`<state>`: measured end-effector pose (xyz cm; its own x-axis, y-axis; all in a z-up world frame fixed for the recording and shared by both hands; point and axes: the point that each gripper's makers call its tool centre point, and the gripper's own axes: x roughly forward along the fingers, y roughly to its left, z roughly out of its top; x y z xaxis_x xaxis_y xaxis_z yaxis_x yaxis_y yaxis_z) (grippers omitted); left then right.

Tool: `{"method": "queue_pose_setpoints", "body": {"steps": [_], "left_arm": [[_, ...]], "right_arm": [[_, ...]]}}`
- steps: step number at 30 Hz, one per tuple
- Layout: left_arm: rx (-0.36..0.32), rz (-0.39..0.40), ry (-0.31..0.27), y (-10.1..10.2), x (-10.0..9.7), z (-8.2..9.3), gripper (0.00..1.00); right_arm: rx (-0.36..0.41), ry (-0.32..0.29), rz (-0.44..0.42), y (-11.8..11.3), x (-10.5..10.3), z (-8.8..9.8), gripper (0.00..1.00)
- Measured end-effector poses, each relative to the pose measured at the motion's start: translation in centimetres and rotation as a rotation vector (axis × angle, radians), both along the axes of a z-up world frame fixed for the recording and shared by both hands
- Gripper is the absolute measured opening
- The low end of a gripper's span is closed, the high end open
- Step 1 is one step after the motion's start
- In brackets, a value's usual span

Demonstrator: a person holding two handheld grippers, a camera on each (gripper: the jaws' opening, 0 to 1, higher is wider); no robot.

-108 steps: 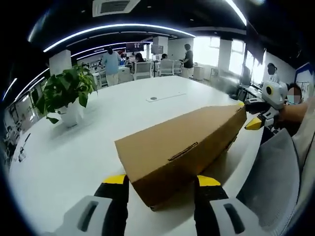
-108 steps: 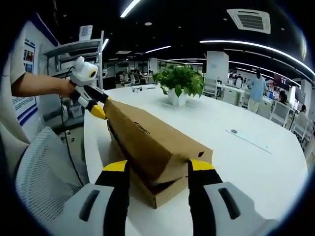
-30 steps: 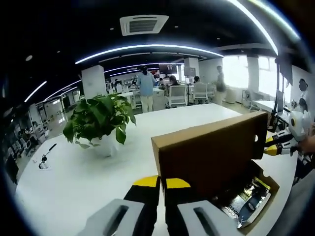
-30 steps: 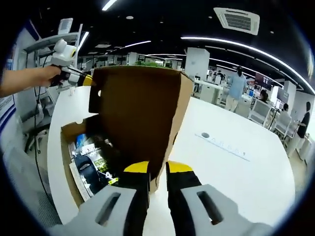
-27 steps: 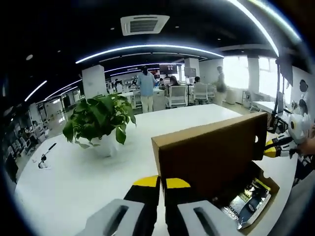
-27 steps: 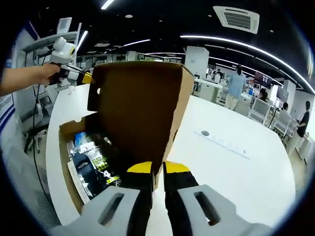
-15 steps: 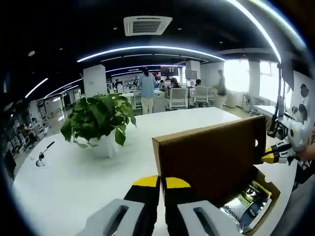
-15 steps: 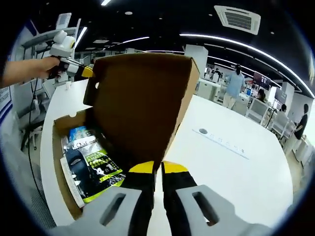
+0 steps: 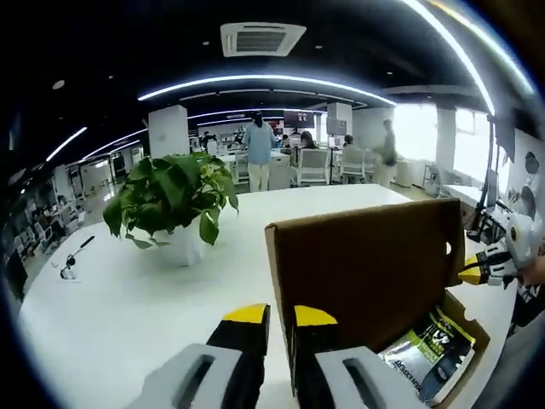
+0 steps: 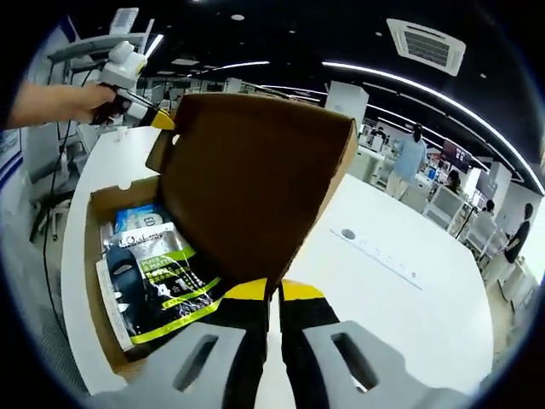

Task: Operate the shoe box by opening the lid, removing the specified soft item, and placing it in the target area until the item is outside and the box remains undamaged.

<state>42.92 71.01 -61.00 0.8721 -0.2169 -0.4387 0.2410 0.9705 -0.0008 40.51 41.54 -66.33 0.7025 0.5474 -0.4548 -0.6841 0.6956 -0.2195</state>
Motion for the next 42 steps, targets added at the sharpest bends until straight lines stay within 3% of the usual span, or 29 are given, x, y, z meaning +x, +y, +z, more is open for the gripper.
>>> {"method": "queue_pose_setpoints", "body": {"steps": [6,12,42], "left_arm": [[-0.046,0.018,0.043,-0.1,-1.6,-2.5,0.06],[-0.045,0.036,0.076,0.4,-2.5,-4.6,0.01],[-0.051,0.073,0.091,0.2,-0.8,-5.4,0.01]], "right_arm": [[-0.003,-0.004,0.001,0.1,0.2,0.0,0.02],[-0.009,-0.005,0.005,0.2,0.7,0.0,0.02],[0.016,0.034,-0.033,0.2,2.7,-0.9,0.03]]}}
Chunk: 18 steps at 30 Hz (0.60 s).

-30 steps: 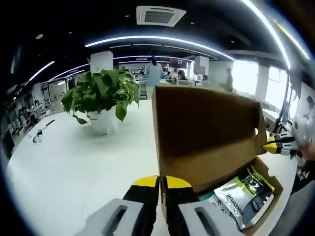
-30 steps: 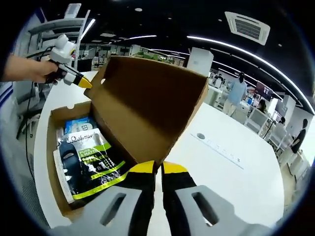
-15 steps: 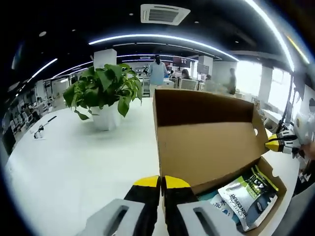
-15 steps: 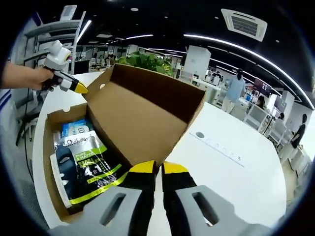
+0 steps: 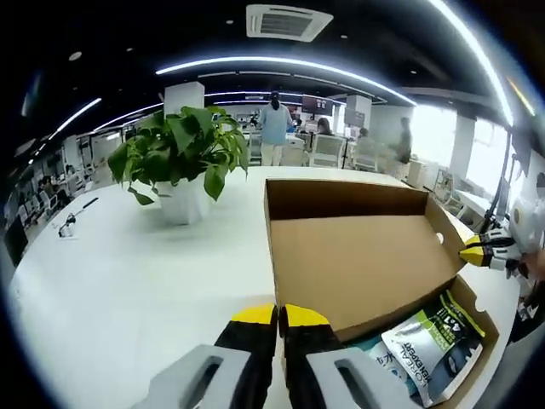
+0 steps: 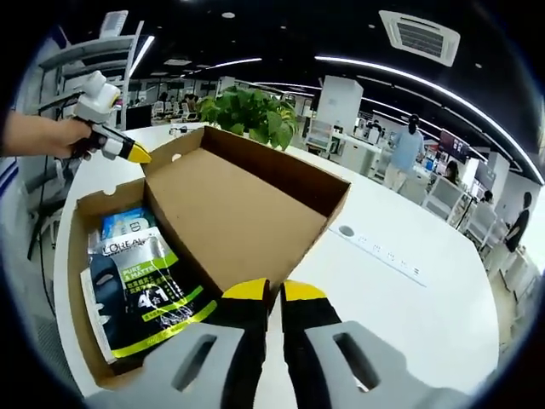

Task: Operate the shoe box by opening the lid, removing the specified soft item, and placing it in the target area until the item is outside and the box remains undamaged.

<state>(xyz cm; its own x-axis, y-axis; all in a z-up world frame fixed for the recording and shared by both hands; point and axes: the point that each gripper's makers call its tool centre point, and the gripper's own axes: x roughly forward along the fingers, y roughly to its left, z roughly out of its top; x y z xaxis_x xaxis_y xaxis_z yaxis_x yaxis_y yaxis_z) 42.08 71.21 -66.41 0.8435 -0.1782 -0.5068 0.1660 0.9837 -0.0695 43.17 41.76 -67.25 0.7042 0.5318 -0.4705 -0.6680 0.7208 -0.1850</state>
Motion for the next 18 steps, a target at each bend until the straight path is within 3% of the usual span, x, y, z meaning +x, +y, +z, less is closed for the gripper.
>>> {"method": "queue_pose_setpoints", "body": {"steps": [18], "left_arm": [[-0.010,0.009,0.011,0.04,0.71,-0.86,0.01]], "right_arm": [[0.003,0.025,0.001,0.08,0.73,-0.87,0.05]]}}
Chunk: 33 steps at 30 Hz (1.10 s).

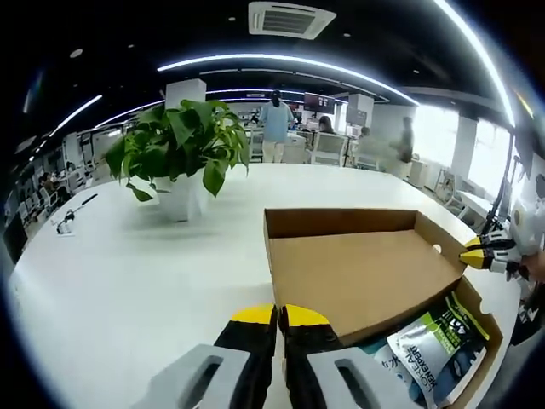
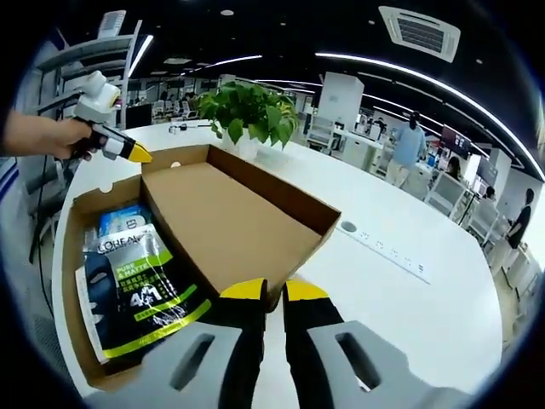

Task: Operate the shoe box by opening the lid, removing the specified soft item, and placing it in the target area until the item is outside and the box remains undamaged.

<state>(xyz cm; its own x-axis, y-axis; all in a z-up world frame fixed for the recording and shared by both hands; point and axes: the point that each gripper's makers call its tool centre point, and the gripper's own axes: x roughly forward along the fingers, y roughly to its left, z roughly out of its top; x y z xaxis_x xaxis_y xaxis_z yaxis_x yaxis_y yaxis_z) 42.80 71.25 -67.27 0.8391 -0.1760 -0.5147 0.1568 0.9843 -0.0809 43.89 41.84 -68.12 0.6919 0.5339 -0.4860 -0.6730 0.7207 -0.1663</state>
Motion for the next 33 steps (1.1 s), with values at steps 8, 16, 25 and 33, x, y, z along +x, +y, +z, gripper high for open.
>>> {"method": "queue_pose_setpoints", "body": {"steps": [8,16,25,33], "left_arm": [[-0.006,-0.001,0.009,0.1,0.4,-0.6,0.01],[-0.021,-0.001,0.020,0.0,0.6,-1.1,0.02],[-0.024,0.000,0.032,-0.1,0.6,-1.4,0.02],[-0.007,0.001,0.057,-0.1,0.9,-1.4,0.02]], "right_arm": [[0.017,0.022,-0.017,0.0,0.3,-0.4,0.05],[0.041,0.046,-0.038,-0.1,0.5,-0.7,0.05],[0.056,0.064,-0.050,-0.2,0.6,-0.9,0.05],[0.070,0.079,-0.060,-0.2,0.7,-0.8,0.05]]}}
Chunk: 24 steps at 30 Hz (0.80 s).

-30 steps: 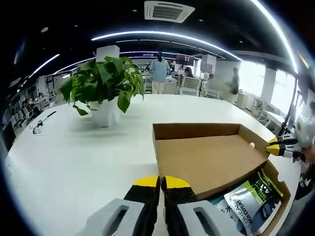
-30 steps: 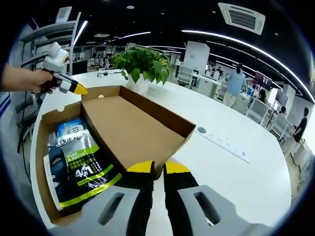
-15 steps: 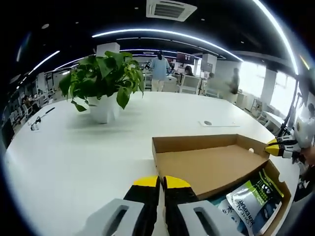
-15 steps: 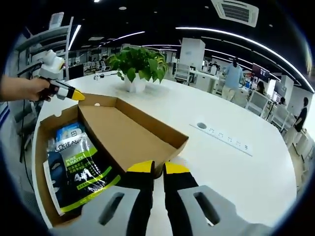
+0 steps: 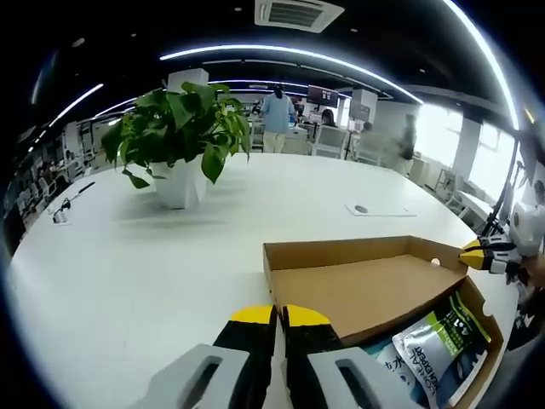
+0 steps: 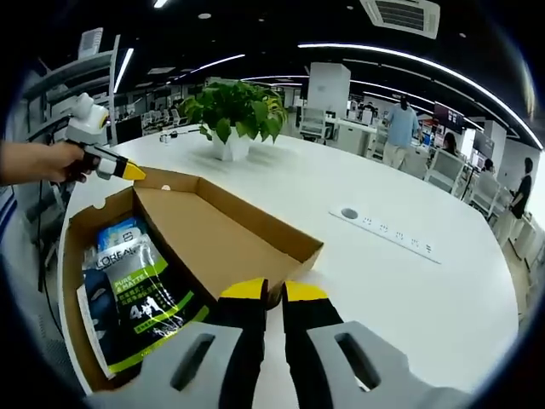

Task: Operate the shoe box by opening the lid, removing the specified soft item, and placing it in the target area until the item is outside and the box remains undamaged.

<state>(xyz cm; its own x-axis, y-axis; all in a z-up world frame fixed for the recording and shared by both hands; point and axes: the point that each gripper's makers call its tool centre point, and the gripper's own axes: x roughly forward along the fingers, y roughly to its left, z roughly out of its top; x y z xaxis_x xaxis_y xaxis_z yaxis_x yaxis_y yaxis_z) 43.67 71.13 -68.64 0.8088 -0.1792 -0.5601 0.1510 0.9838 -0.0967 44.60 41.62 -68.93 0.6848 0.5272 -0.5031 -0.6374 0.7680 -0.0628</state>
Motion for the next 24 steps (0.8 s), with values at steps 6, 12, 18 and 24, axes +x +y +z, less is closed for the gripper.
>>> {"method": "queue_pose_setpoints", "body": {"steps": [6,12,18,24], "left_arm": [[0.028,-0.008,0.039,-0.1,-0.4,0.1,0.04],[0.046,-0.035,0.066,-0.8,-1.6,0.6,0.11],[0.082,-0.053,0.088,-0.9,-2.8,1.2,0.20],[0.072,-0.073,0.105,-1.5,-4.0,1.5,0.22]], "right_arm": [[0.008,0.042,-0.007,0.0,-0.3,0.1,0.08],[-0.002,0.043,0.048,0.4,-1.5,0.3,0.19],[-0.010,0.044,0.077,0.6,-2.6,0.8,0.27],[0.004,0.072,0.089,0.3,-4.0,1.1,0.32]]}}
